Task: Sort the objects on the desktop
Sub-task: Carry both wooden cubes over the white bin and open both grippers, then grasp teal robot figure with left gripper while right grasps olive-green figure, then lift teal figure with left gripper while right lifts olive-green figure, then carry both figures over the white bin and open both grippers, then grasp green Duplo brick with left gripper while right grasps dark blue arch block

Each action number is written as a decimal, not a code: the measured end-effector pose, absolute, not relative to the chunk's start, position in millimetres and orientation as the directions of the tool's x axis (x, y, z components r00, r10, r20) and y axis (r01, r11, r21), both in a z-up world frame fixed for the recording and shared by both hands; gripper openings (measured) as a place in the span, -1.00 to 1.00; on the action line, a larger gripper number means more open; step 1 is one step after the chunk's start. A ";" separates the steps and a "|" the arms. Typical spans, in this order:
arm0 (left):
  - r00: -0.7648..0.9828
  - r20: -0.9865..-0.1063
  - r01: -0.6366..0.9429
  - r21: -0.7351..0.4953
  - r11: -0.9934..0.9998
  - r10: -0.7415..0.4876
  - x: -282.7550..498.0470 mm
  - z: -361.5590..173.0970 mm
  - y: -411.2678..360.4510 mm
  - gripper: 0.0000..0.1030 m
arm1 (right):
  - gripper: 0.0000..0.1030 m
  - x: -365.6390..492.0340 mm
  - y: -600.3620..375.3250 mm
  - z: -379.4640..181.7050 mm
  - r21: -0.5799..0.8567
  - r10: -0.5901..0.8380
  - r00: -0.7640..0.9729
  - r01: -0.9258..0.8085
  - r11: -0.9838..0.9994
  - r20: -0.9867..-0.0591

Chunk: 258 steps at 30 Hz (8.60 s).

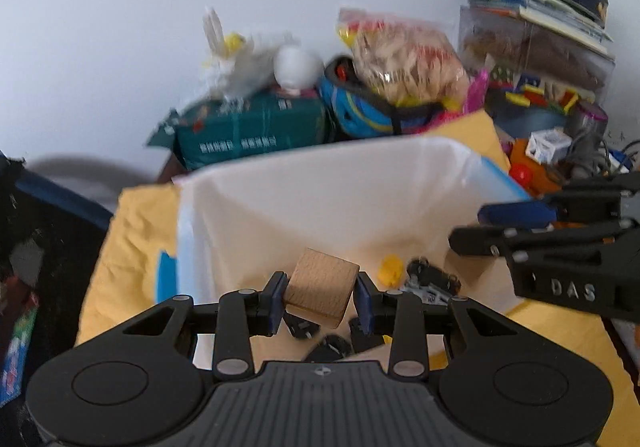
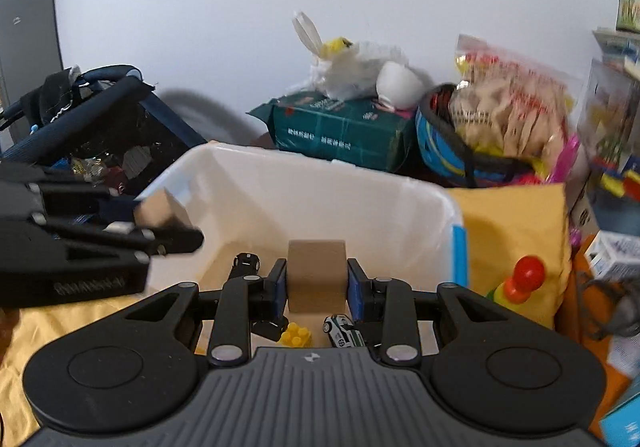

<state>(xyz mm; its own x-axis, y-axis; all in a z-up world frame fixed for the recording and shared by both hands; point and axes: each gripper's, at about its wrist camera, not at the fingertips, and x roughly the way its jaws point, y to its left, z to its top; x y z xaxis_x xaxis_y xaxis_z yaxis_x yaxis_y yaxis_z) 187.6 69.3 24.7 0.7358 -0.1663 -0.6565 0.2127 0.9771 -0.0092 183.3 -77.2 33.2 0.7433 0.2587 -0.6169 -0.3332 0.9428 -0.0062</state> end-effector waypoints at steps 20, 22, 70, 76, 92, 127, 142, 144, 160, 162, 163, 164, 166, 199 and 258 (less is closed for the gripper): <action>0.686 -0.693 0.205 -0.107 0.973 -0.221 37.5 -18.9 76.0 0.20 | -0.18 83.1 -102.0 0.9 0.036 0.327 0.674 -0.407 0.913 -0.662; 0.644 -0.729 0.227 -0.109 0.968 -0.233 27.7 -34.4 71.5 0.20 | -0.19 74.1 -99.4 -18.3 0.059 0.327 0.631 -0.407 0.912 -0.704; 0.565 -0.820 0.167 0.006 0.986 -0.091 93.2 -80.6 76.3 -0.21 | -0.27 22.1 -78.1 -81.0 0.017 0.289 0.496 -0.482 0.876 -0.819; 0.558 -0.820 0.201 -0.015 0.980 -0.127 78.6 -73.1 78.1 -0.45 | -0.21 22.7 -73.4 -83.4 -0.018 0.273 0.513 -0.491 0.871 -0.814; 0.468 -0.850 0.334 -0.083 0.939 -0.241 10.0 -75.2 33.8 -0.44 | -0.39 16.7 -92.6 -78.5 -0.004 0.248 0.511 -0.442 0.897 -0.823; 0.563 -0.764 0.344 -0.128 0.930 -0.314 26.2 -20.4 33.8 -0.44 | -0.19 15.6 -127.3 -46.7 -0.035 0.226 0.547 -0.425 0.905 -0.807; 0.527 -0.792 0.319 -0.152 0.936 -0.308 21.9 -49.0 36.7 -0.44 | -0.57 26.0 -103.6 -80.0 -0.075 0.227 0.497 -0.516 0.853 -0.838; 0.526 -0.792 0.319 -0.154 0.935 -0.309 22.0 -49.2 36.8 -0.44 | -0.57 22.8 -103.2 -78.8 -0.077 0.227 0.502 -0.514 0.855 -0.834; 0.473 -0.820 0.346 -0.165 0.924 -0.324 26.6 -64.2 31.7 -0.37 | -0.19 17.3 -104.0 -75.9 -0.082 0.210 0.526 -0.478 0.874 -0.824; 0.465 -0.825 0.341 -0.168 0.925 -0.322 30.1 -66.9 32.0 -0.36 | -0.19 19.8 -104.0 -72.7 -0.082 0.218 0.542 -0.475 0.876 -0.812; 0.455 -0.831 0.336 -0.173 0.926 -0.320 32.4 -69.3 32.0 -0.32 | -0.19 22.3 -103.4 -72.6 -0.079 0.222 0.541 -0.478 0.875 -0.811; 0.452 -0.832 0.336 -0.177 0.925 -0.323 33.5 -70.8 32.0 -0.32 | -0.19 25.3 -102.0 -73.9 -0.074 0.228 0.535 -0.484 0.872 -0.814; 0.446 -0.833 0.348 -0.175 0.921 -0.327 35.4 -72.3 30.8 -0.37 | -0.19 30.8 -99.3 -79.3 -0.064 0.233 0.520 -0.490 0.869 -0.822; 0.717 -0.671 0.183 -0.082 0.980 -0.190 195.2 26.1 66.7 -0.38 | -0.55 184.4 -82.2 35.8 0.021 0.252 0.762 -0.299 0.954 -0.597; 0.520 -0.821 0.286 -0.093 0.954 -0.236 0.3 -74.3 64.2 -0.32 | -0.54 21.4 -99.2 -77.0 0.059 0.320 0.498 -0.470 0.881 -0.806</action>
